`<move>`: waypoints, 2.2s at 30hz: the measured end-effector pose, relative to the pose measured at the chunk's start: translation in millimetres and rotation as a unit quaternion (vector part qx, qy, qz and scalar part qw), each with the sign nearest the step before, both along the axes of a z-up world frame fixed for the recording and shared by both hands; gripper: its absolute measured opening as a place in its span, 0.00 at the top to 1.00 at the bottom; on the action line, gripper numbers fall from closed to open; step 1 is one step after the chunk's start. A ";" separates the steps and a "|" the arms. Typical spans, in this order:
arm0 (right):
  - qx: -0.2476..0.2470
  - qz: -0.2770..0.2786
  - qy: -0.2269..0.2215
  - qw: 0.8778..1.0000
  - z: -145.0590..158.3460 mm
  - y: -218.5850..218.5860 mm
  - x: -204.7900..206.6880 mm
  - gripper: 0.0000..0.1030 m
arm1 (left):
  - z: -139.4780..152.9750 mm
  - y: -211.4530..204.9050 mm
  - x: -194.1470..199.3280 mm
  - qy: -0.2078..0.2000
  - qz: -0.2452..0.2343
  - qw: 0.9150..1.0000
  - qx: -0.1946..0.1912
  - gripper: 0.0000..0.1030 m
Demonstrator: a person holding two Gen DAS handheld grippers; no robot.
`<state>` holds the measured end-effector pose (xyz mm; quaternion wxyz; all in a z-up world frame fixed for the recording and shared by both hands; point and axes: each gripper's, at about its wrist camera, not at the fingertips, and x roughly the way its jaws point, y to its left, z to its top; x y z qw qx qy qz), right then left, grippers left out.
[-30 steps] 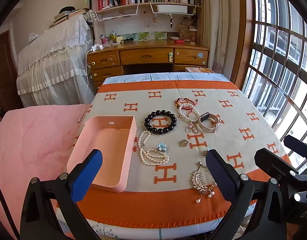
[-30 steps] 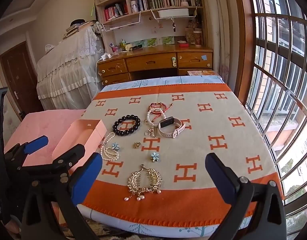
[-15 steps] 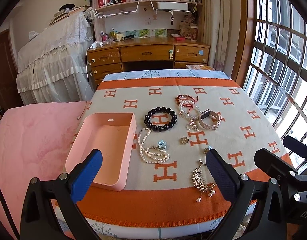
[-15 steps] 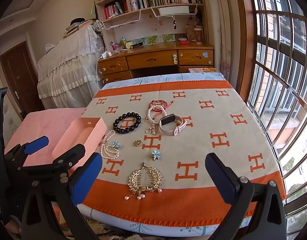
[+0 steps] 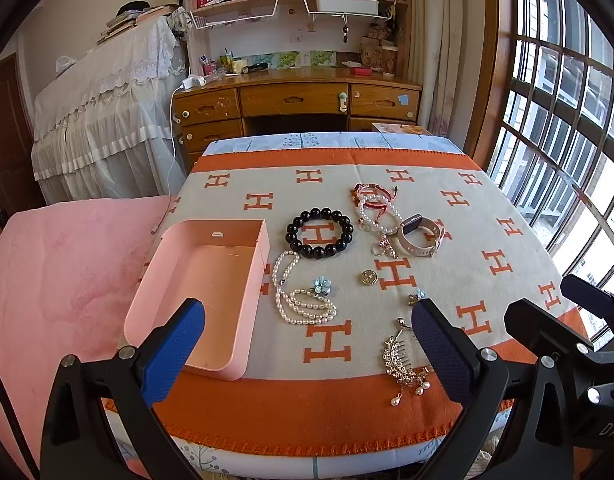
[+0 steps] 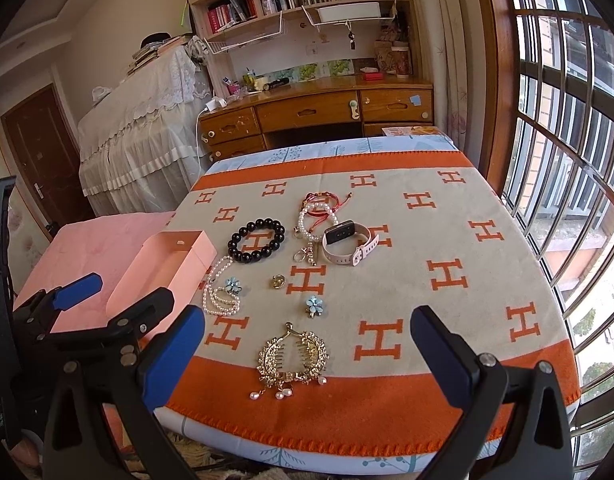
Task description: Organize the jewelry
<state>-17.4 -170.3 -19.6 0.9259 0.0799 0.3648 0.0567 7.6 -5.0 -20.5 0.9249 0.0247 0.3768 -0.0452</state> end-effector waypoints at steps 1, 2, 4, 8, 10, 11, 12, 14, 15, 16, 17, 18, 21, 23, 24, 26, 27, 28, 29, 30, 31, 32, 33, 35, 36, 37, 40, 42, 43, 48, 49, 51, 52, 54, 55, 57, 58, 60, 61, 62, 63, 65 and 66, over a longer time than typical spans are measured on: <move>0.001 0.000 0.001 1.000 0.1 -0.3 0.0 0.00 | 0.2 -0.6 1.4 0.001 0.000 1.000 0.000 0.01; 0.000 0.000 0.000 1.000 -0.3 0.1 0.0 0.00 | 0.0 -0.7 1.4 0.001 0.000 1.000 0.000 0.01; 0.000 0.000 0.001 1.000 -0.7 0.3 0.1 0.00 | -0.7 -1.6 2.9 0.004 0.000 1.000 0.000 0.01; 0.001 0.001 0.001 1.000 -0.5 -0.1 0.3 0.00 | -1.8 -2.5 4.8 0.008 0.000 1.000 -0.001 0.01; 0.002 0.003 0.001 1.000 -2.0 0.9 0.1 0.00 | -2.0 -2.6 4.6 0.007 0.000 1.000 0.000 0.01; 0.002 0.002 0.001 1.000 -1.8 0.9 0.2 0.00 | -1.8 -2.2 4.3 0.007 -0.001 1.000 -0.001 0.01; 0.002 0.002 0.002 1.000 -1.9 1.1 0.3 0.00 | -1.9 -2.4 4.5 0.007 -0.001 1.000 -0.001 0.01; 0.002 0.002 0.001 1.000 -1.7 1.5 0.3 0.00 | -1.8 -2.3 4.3 0.006 -0.001 1.000 -0.001 0.01; 0.002 0.002 0.001 1.000 -1.3 1.3 0.7 0.00 | -2.0 -2.5 4.5 0.006 -0.001 1.000 -0.002 0.01; 0.001 0.002 0.001 1.000 -0.6 0.8 1.2 0.00 | -1.6 -2.6 4.5 0.006 -0.001 1.000 -0.001 0.01; 0.001 0.002 0.001 1.000 -1.3 1.8 0.9 0.00 | -1.5 -2.5 4.5 0.006 0.001 1.000 0.001 0.01; 0.001 0.003 0.001 1.000 -1.2 1.4 1.7 0.00 | -1.7 -3.3 5.1 0.005 0.002 1.000 0.003 0.01; 0.004 0.004 0.003 1.000 -1.7 3.0 1.6 0.00 | -3.2 -5.4 7.8 0.006 0.002 1.000 0.003 0.01; 0.003 0.004 0.003 1.000 -1.6 3.2 1.9 0.00 | -4.1 -5.9 9.0 0.008 0.002 1.000 0.001 0.01; 0.002 0.004 0.003 1.000 -2.3 4.6 1.5 0.00 | -4.5 -5.7 10.1 0.008 0.002 1.000 0.001 0.01; 0.004 0.004 0.003 1.000 -1.3 2.3 2.3 0.00 | -4.8 -6.2 11.1 0.006 0.003 1.000 0.003 0.01; 0.004 0.005 0.003 1.000 -2.0 3.2 2.2 0.00 | -4.6 -6.3 12.5 0.006 0.003 1.000 0.004 0.01; 0.004 0.004 0.003 1.000 -1.4 2.1 2.4 0.00 | -4.1 -6.5 13.6 0.006 0.003 1.000 0.004 0.01; 0.004 0.006 0.003 1.000 -1.7 4.0 3.4 0.00 | -3.8 -6.7 15.1 0.005 0.003 1.000 0.004 0.01; 0.002 0.007 0.003 1.000 -2.3 5.5 3.3 0.00 | -3.6 -7.0 16.7 0.005 0.003 1.000 0.003 0.01; 0.001 0.008 0.004 1.000 -2.3 6.6 3.7 0.00 | -2.9 -6.4 18.3 0.005 0.004 1.000 0.002 0.01; 0.001 0.010 0.005 1.000 -2.5 8.4 4.3 0.00 | -2.5 -5.9 17.9 0.005 0.004 1.000 0.002 0.01; 0.001 0.014 0.006 1.000 -2.5 9.0 6.6 0.01 | -2.4 -6.3 20.7 0.006 0.003 1.000 0.001 0.01; -0.001 0.018 0.008 1.000 -1.4 10.0 8.5 0.02 | 0.0 -5.1 26.7 0.010 0.002 1.000 -0.003 0.01; -0.001 0.020 0.010 1.000 -2.2 11.9 9.2 0.03 | 1.4 -4.0 30.9 0.013 0.002 1.000 -0.006 0.01; 0.001 0.022 0.014 1.000 -2.1 12.2 11.5 0.05 | 2.3 -2.9 36.0 0.018 0.003 1.000 -0.010 0.01; 0.014 0.030 0.031 0.999 -0.1 6.5 20.1 0.09 | 5.0 0.6 53.0 0.026 0.001 0.999 -0.021 0.01; 0.026 0.034 0.046 0.998 -0.2 0.6 29.9 0.12 | 5.8 2.2 65.0 0.024 0.004 1.000 -0.015 0.01; 0.034 0.037 0.055 0.997 0.2 -4.3 36.8 0.14 | 6.1 2.1 71.6 0.022 0.006 1.000 -0.007 0.01; 0.048 0.033 0.097 0.994 -0.1 -34.5 85.8 0.25 | 2.6 0.7 118.1 0.048 0.014 0.998 0.025 0.01; 0.050 0.029 0.104 0.993 0.2 -39.4 95.5 0.28 | 1.5 0.9 128.6 0.056 0.013 0.998 0.024 0.01; 0.055 0.023 0.115 0.992 -0.1 -49.1 115.0 0.33 | -2.3 1.6 148.5 0.076 0.014 0.997 0.021 0.01; 0.057 0.020 0.121 0.991 -1.2 -54.9 124.7 0.35 | -5.0 2.1 157.8 0.084 0.011 0.996 0.018 0.01; 0.062 0.017 0.130 0.990 -1.3 -60.3 141.1 0.38 | -10.6 0.9 176.1 0.103 0.005 0.995 0.015 0.01; 0.062 0.018 0.133 0.989 -1.9 -62.1 150.3 0.40 | -14.0 -0.6 185.1 0.112 0.001 0.994 0.016 0.01; 0.057 0.024 0.141 0.988 -5.1 -62.1 168.0 0.42 | -23.3 -4.5 201.2 0.131 -0.007 0.991 0.022 0.03; 0.056 0.029 0.146 0.987 -8.0 -60.9 177.0 0.45 | -27.6 -6.3 208.8 0.141 -0.013 0.990 0.024 0.09; 0.057 0.047 0.161 0.984 -16.2 -53.9 195.0 0.51 | -38.0 -12.0 223.5 0.164 -0.030 0.986 0.030 0.10; 0.058 0.056 0.171 0.982 -22.4 -48.5 203.7 0.53 | -43.4 -15.1 230.2 0.174 -0.036 0.983 0.036 0.11; 0.058 0.064 0.181 0.980 -28.9 -43.6 213.2 0.56 | -48.6 -18.6 237.0 0.183 -0.043 0.981 0.045 0.11; 0.058 0.070 0.193 0.977 -36.2 -38.8 222.2 0.58 | -53.1 -22.6 242.5 0.189 -0.055 0.979 0.054 0.12; 0.058 0.084 0.214 0.972 -52.2 -28.9 237.3 0.65 | -63.1 -30.5 251.7 0.201 -0.081 0.973 0.078 0.13; 0.054 0.087 0.222 0.970 -59.3 -24.2 243.7 0.67 | -67.9 -33.8 254.3 0.205 -0.090 0.970 0.091 0.16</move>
